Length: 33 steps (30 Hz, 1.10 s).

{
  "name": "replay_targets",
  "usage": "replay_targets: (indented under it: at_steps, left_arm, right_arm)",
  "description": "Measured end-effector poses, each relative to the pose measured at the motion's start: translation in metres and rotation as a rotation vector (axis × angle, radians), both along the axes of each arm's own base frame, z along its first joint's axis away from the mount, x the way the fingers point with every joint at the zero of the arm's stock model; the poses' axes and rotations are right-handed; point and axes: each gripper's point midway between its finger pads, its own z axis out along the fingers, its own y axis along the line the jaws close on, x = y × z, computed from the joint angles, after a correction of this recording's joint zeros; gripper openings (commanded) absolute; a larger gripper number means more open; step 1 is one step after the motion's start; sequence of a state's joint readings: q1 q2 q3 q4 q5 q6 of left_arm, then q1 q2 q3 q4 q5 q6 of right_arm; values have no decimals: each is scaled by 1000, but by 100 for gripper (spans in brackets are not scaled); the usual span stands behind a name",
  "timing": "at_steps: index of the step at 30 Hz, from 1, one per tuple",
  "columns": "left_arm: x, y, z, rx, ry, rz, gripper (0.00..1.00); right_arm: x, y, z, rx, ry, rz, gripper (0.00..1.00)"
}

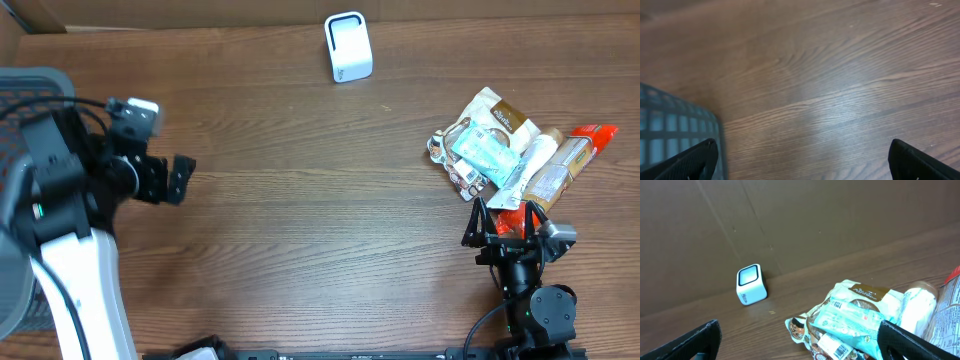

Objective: Scan the item barcode

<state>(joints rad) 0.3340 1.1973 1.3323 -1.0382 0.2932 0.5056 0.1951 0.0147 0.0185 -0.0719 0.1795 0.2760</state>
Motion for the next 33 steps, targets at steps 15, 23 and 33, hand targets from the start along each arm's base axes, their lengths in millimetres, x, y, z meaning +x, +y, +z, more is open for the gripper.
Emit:
replay_targets:
  at_steps: [15,23,33]
  left_arm:
    - [-63,-36,3,150,-481,-38,99]
    - [-58,-60,5,108,-863,-106,100]
    - [-62,-74,-43,45,-937,-130,100]
  right_arm:
    - [0,0,0,0,-1,0,100]
    - [0,0,0,0,-2,0,100]
    - [0,0,0,1,-1,1,100]
